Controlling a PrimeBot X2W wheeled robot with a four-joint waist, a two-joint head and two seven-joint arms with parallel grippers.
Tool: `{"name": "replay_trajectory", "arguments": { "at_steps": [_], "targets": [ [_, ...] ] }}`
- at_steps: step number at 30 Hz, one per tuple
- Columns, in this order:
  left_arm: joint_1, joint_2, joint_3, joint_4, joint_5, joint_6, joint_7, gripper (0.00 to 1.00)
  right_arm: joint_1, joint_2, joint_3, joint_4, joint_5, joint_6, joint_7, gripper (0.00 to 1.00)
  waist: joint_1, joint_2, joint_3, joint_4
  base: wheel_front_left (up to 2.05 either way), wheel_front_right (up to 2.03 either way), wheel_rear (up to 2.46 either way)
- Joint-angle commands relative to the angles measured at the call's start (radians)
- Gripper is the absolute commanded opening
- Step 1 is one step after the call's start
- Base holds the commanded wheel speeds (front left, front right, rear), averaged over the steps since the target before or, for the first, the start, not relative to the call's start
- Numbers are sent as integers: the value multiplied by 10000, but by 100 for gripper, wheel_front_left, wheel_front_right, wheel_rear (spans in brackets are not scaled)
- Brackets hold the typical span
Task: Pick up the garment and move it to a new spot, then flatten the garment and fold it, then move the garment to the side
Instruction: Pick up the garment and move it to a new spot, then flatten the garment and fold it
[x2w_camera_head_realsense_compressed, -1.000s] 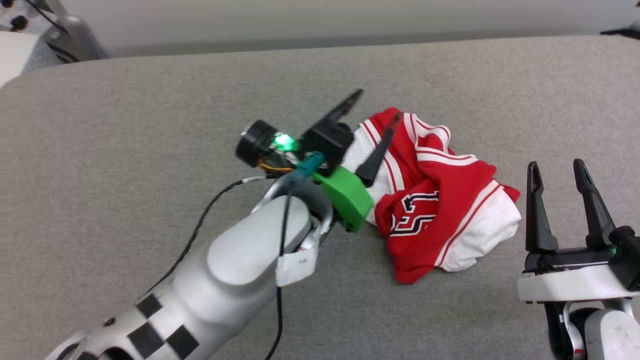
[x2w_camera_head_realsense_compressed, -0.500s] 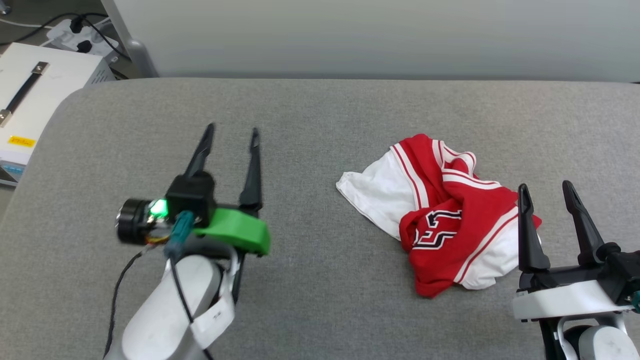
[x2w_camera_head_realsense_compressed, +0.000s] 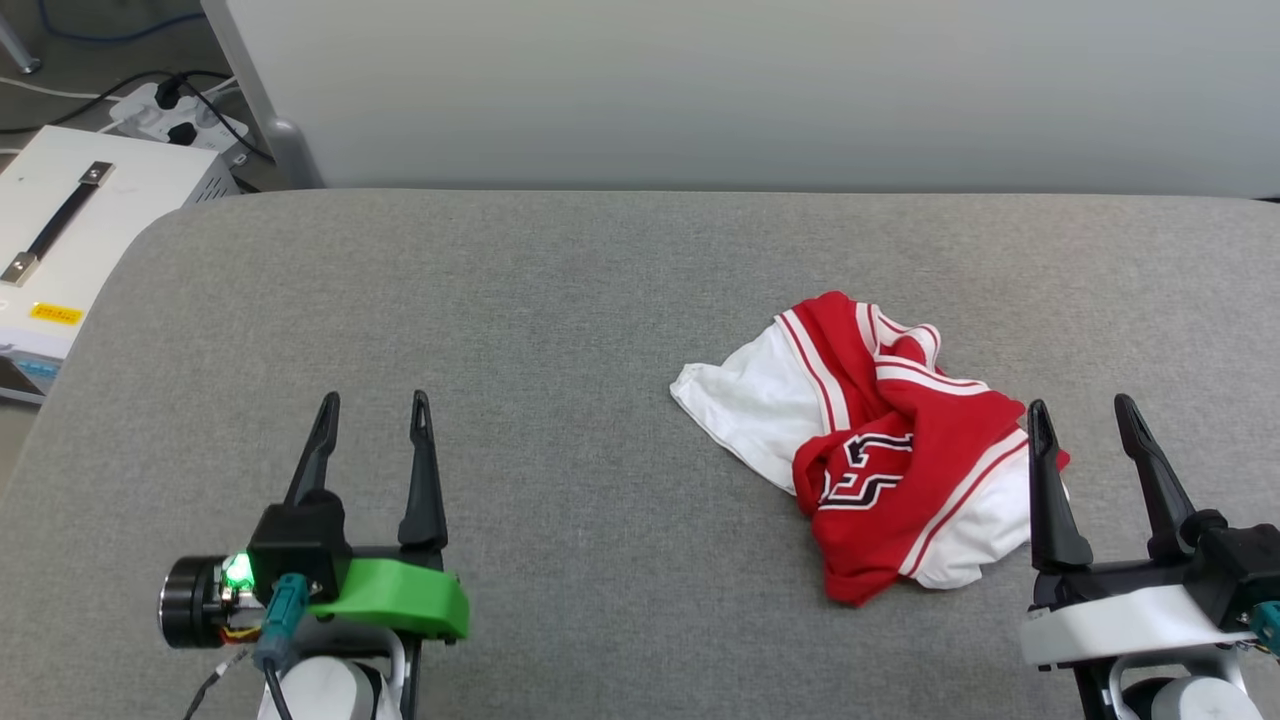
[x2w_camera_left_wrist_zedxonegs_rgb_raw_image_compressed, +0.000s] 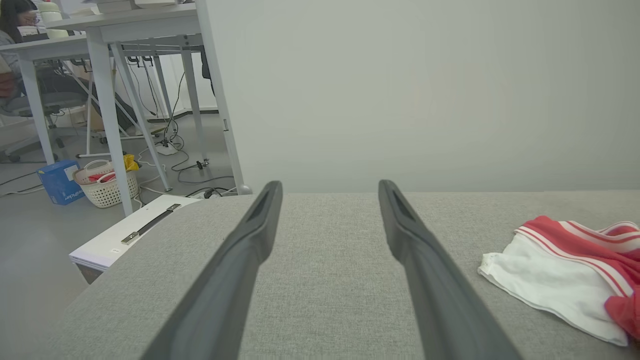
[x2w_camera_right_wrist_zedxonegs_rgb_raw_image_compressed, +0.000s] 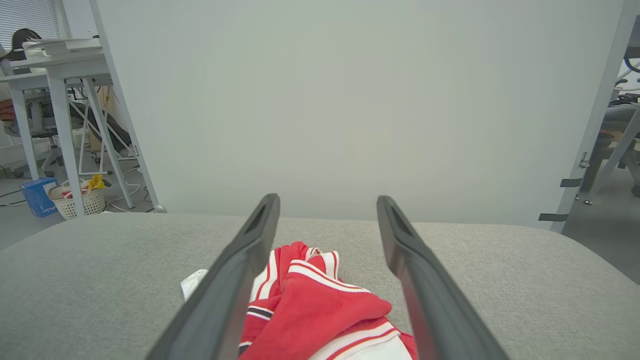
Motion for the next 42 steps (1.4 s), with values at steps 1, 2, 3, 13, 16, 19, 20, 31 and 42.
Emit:
{"name": "replay_trajectory", "arguments": {
  "at_steps": [1,2,3,13,16,19,20,31,42],
  "targets": [
    [247,-135,106,-21,172,-177,-56,100,164,-6,-31,51,74,65,-47,100,1,0,-33,-38,0,0,0],
    [330,-194,170,-18,248,-269,-56,100,189,-6,-42,69,86,65,-47,100,1,0,-46,-55,0,0,0],
    [429,-267,241,8,323,-396,-56,100,223,-6,-51,91,104,65,-47,100,1,0,-62,-77,0,0,0],
    [987,-842,1202,187,853,-1181,-56,100,462,-6,-81,261,201,65,-47,100,1,0,-86,-193,0,0,0],
    [1060,-992,1398,233,1002,-1352,-57,100,508,-6,-107,309,233,65,-47,100,1,0,-90,-181,0,0,0],
    [1103,-1124,1577,298,1139,-1515,-57,100,535,-6,-104,360,242,65,-48,100,1,0,-93,-171,0,0,0],
    [1105,-1166,1633,315,1184,-1568,-57,100,536,-6,-104,374,245,65,-48,100,1,0,-83,-166,0,0,0],
    [1023,-1497,2059,505,1547,-1963,-57,100,466,-6,-109,443,259,65,-48,100,1,0,-25,-164,0,0,0],
    [-1302,-1282,1631,999,1780,-3015,-57,100,131,-6,2,447,272,65,-48,100,1,0,276,-304,0,0,0]
  ]
}}
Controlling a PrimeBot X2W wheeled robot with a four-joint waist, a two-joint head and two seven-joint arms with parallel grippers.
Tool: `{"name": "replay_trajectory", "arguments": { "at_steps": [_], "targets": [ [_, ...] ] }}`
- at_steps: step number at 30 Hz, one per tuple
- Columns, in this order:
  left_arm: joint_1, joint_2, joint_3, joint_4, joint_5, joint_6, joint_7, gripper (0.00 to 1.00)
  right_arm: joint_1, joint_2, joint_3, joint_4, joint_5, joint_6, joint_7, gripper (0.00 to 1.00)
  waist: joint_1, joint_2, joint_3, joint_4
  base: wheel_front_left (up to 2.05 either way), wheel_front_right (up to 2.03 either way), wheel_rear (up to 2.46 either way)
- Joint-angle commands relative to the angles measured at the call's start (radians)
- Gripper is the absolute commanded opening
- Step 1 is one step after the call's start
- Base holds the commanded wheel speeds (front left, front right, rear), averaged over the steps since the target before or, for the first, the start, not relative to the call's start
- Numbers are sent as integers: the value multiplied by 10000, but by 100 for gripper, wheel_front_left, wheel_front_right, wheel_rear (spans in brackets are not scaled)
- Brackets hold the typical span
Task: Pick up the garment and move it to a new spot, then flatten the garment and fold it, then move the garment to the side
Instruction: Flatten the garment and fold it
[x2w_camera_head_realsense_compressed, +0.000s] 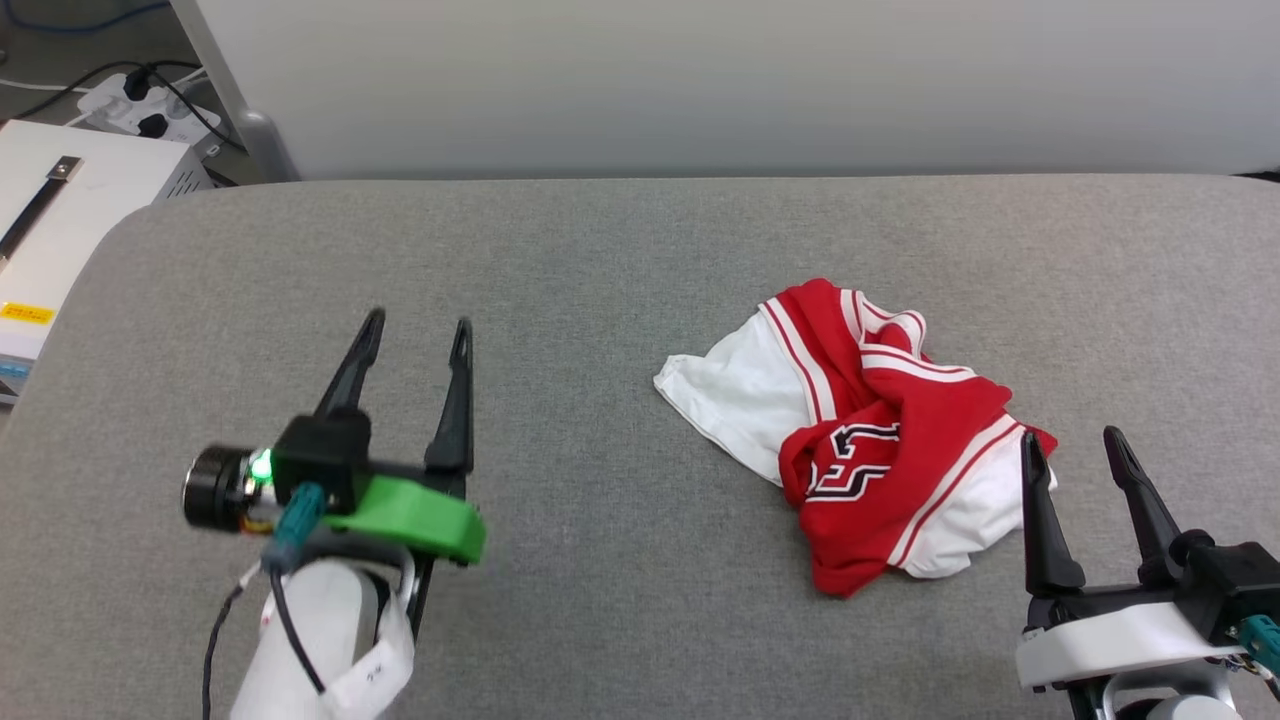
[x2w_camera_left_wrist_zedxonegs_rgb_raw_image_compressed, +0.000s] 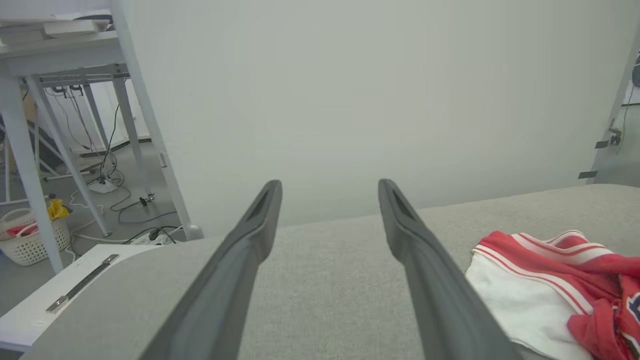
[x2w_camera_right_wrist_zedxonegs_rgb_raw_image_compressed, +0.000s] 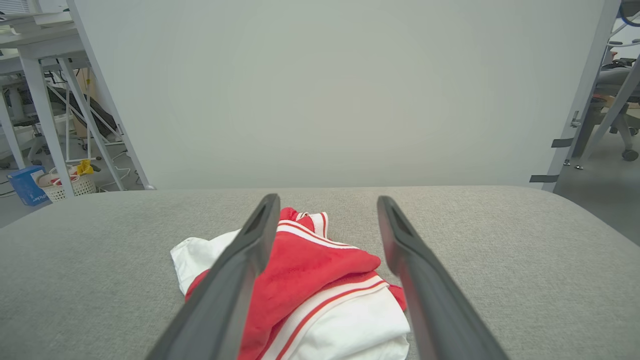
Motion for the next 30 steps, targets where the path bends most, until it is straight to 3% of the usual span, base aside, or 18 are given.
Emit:
{"name": "replay_trajectory", "arguments": {
  "at_steps": [1,7,12,18,24,30],
  "targets": [
    [-675,157,-198,299,49,-154,-57,100,-230,-6,47,4,61,65,-48,100,0,0,119,-99,0,0,0],
    [-3394,572,-1740,1941,-421,-400,27,100,-479,-6,143,-53,53,65,-48,100,0,0,540,-392,0,0,0],
    [-5520,986,-3640,3104,-1755,-408,906,100,-752,-6,144,-117,65,65,-48,100,0,0,948,-698,0,0,0],
    [-7522,1445,-6171,4209,-4198,-410,3708,100,-1022,-6,181,-219,74,65,-48,100,0,0,1450,-1088,0,0,0],
    [-8943,2053,-8575,4366,-6544,-411,6759,100,-1334,-6,174,-331,102,65,-48,100,0,0,2026,-1431,0,0,0],
    [-9812,2524,-10272,4538,-8147,-411,8524,100,-1661,-6,190,-417,188,65,-48,100,0,0,2661,-1729,0,0,0]
  ]
}}
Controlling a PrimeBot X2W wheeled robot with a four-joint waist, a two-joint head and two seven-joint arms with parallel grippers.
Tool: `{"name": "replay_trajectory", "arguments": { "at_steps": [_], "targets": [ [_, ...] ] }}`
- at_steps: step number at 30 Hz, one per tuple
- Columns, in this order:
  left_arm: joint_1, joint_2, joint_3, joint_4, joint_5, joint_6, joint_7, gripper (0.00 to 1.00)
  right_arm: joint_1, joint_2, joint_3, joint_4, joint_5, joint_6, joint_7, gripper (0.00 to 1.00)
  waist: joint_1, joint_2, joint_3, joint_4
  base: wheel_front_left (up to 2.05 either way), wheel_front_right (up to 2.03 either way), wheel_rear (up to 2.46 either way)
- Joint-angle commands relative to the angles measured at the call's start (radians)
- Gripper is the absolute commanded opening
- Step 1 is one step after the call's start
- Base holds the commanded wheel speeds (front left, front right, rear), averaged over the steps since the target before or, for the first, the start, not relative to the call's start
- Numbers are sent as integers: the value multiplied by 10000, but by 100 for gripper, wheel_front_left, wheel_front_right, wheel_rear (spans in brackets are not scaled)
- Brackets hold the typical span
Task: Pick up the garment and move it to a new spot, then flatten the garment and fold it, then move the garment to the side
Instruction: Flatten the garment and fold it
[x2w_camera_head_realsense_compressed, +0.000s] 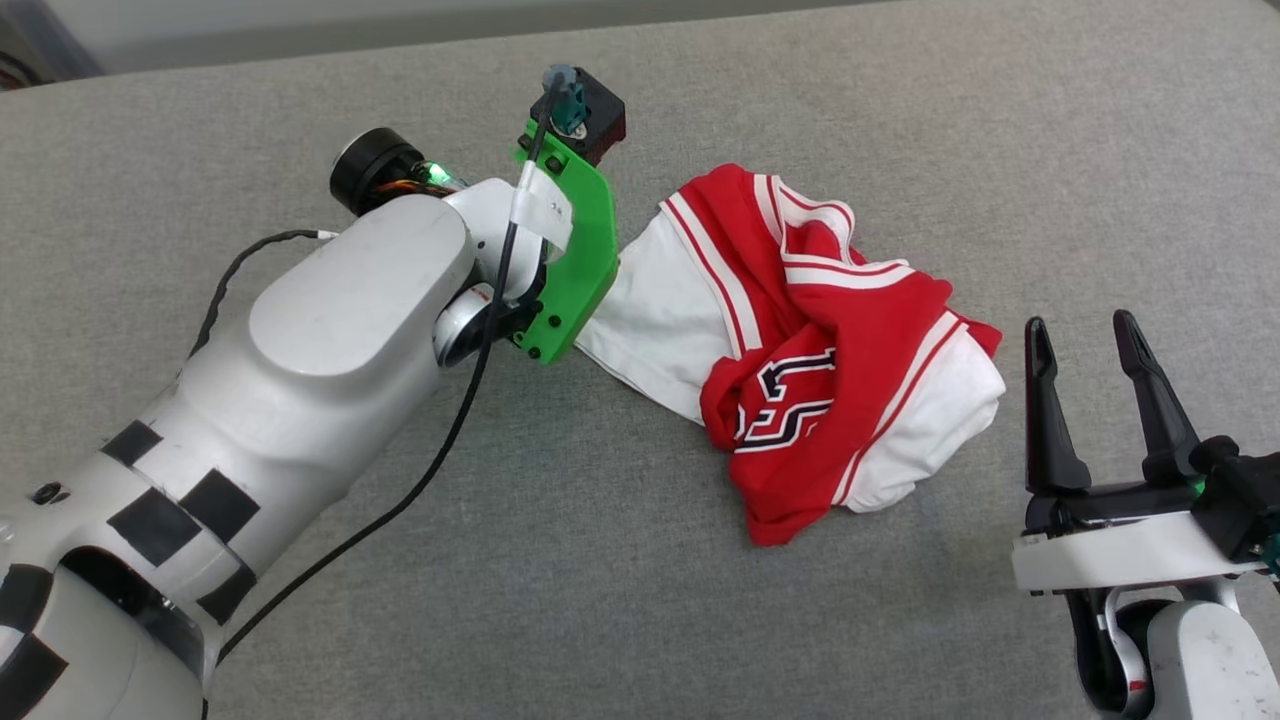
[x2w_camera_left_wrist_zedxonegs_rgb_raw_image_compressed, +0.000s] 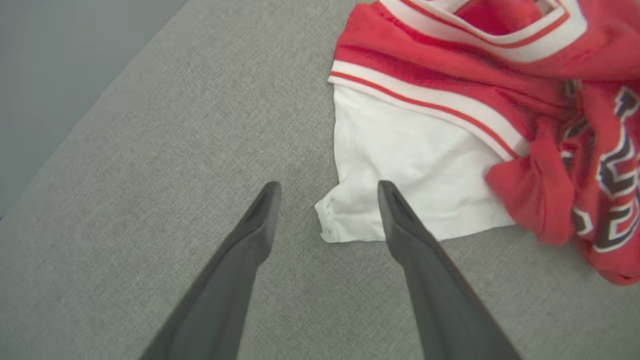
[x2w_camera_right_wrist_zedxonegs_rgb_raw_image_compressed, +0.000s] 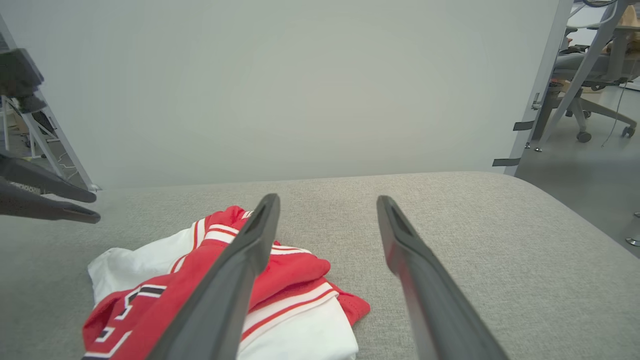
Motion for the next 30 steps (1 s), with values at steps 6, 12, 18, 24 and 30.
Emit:
{"name": "replay_trajectory", "arguments": {
  "at_steps": [6,12,18,24,30],
  "targets": [
    [-543,195,-1170,549,-770,-26,452,100,-472,-4,36,-76,171,65,-48,100,-1,0,945,-533,0,0,0],
    [-262,277,-1648,986,-748,-26,991,100,-666,-4,97,-63,281,65,-48,100,-1,0,1227,-712,0,0,0],
    [90,375,-1713,703,-688,-26,1274,2,-704,-4,36,-34,303,65,-48,100,-1,0,1246,-692,0,0,0],
    [189,574,-1718,-260,-491,-26,34,0,-477,-4,-40,113,222,65,-48,100,-1,0,638,-481,0,0,0],
    [237,1411,-1716,-1326,-910,-26,-1062,0,-62,-4,-182,166,61,65,-48,100,-1,0,-113,101,0,0,0]
  ]
}}
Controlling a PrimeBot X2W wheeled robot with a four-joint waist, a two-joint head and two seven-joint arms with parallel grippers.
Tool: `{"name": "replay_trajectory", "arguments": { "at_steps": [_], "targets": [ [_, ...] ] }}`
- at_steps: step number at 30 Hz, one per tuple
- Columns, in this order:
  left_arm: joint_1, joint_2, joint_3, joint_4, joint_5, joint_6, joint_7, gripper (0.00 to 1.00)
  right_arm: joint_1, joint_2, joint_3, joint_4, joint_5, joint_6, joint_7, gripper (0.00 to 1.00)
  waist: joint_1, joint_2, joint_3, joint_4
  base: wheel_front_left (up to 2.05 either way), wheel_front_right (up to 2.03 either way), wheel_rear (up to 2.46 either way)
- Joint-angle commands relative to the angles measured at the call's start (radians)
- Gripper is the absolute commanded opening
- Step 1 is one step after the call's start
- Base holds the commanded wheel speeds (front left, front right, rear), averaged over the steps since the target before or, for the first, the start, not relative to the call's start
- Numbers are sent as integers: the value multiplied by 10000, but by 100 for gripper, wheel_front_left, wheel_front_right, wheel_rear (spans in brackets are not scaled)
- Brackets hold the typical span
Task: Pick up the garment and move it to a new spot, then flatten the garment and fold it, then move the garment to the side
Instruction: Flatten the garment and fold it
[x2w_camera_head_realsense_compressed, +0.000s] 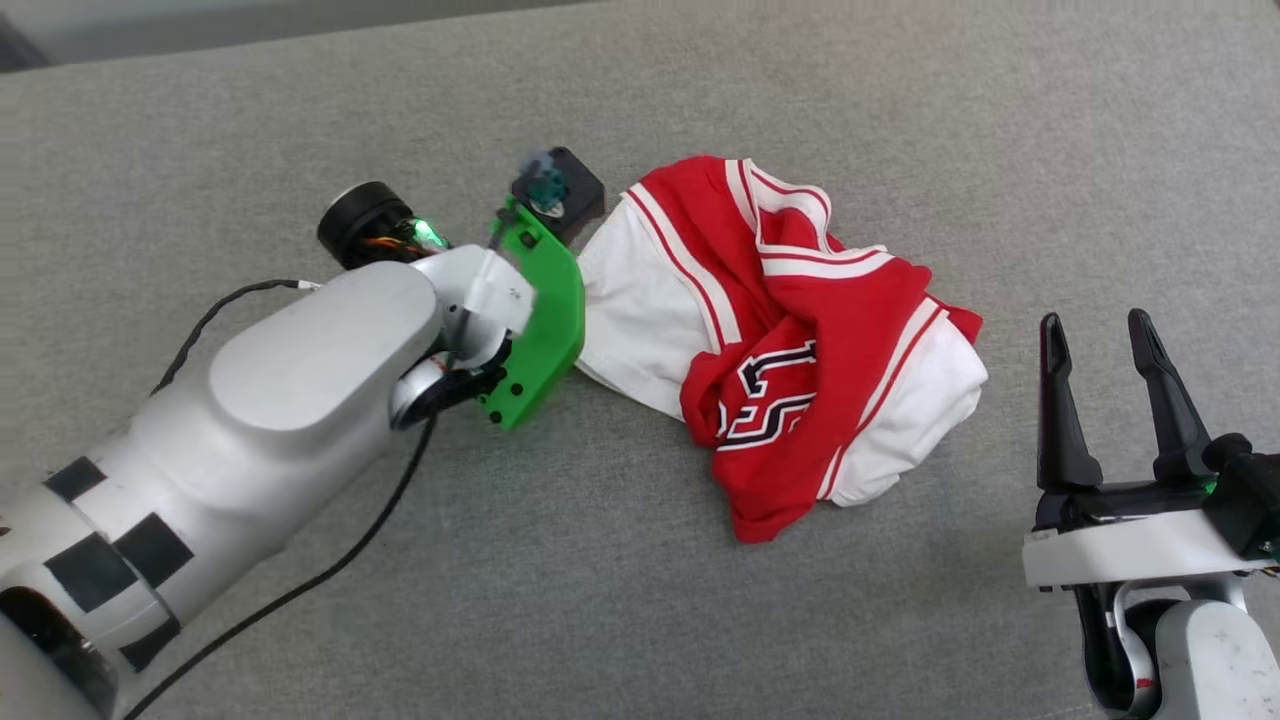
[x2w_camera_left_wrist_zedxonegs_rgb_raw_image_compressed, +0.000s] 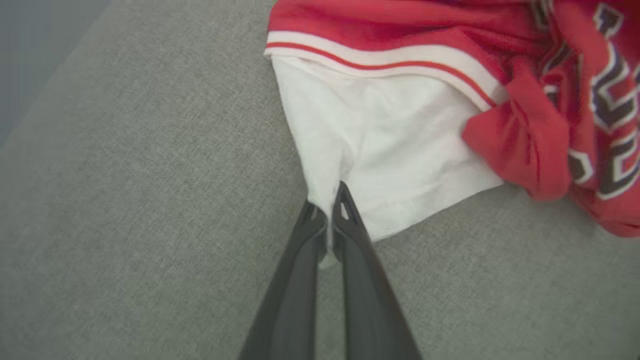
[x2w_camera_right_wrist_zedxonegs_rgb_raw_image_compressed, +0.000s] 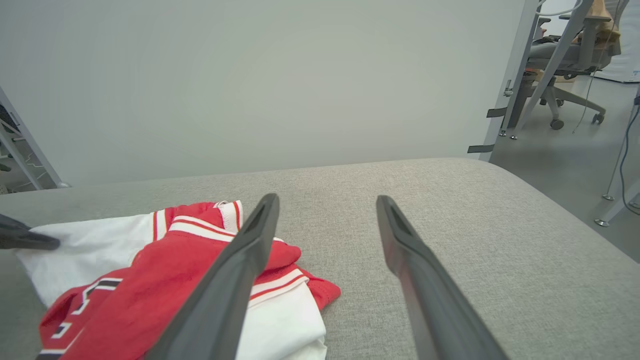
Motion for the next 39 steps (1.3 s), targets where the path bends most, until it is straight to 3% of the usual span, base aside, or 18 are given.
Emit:
{"name": "replay_trajectory", "arguments": {
  "at_steps": [1,10,12,19,26,27,28,32,39],
  "targets": [
    [68,274,24,-55,-298,-27,-221,0,122,4,-1,19,-65,65,-48,100,-1,-1,-533,547,0,0,0],
    [483,1869,233,348,-1331,-27,-1183,0,303,4,18,25,-162,65,-48,100,-1,-1,-861,1100,0,0,0],
    [1291,2759,383,1228,-1864,84,-1413,0,400,4,-37,34,-194,65,-48,100,-1,-1,-863,1251,0,0,0],
    [1956,2991,444,2191,-2230,327,-1502,0,358,4,-42,32,-270,65,-48,100,-1,-1,-768,1252,0,0,0],
    [2554,2534,538,3022,-2570,377,-1943,0,331,4,-82,69,-364,65,-48,100,-1,-1,-773,1204,0,0,0],
    [2588,2483,549,3078,-2544,392,-2090,17,343,4,-89,78,-373,65,-48,100,-1,-1,-805,1204,0,0,0],
    [2649,2383,595,3174,-2479,446,-2475,100,365,4,-121,91,-399,65,-48,100,-1,-1,-886,1205,0,0,0],
    [2765,2153,815,3255,-2037,868,-4289,100,404,4,-280,37,-488,65,-48,100,-1,-1,-1200,1263,0,0,0],
    [3432,1952,1367,2530,-1495,2171,-7183,100,325,4,-694,-258,-895,65,-48,100,-1,-1,-1812,1571,0,0,0]
  ]
}}
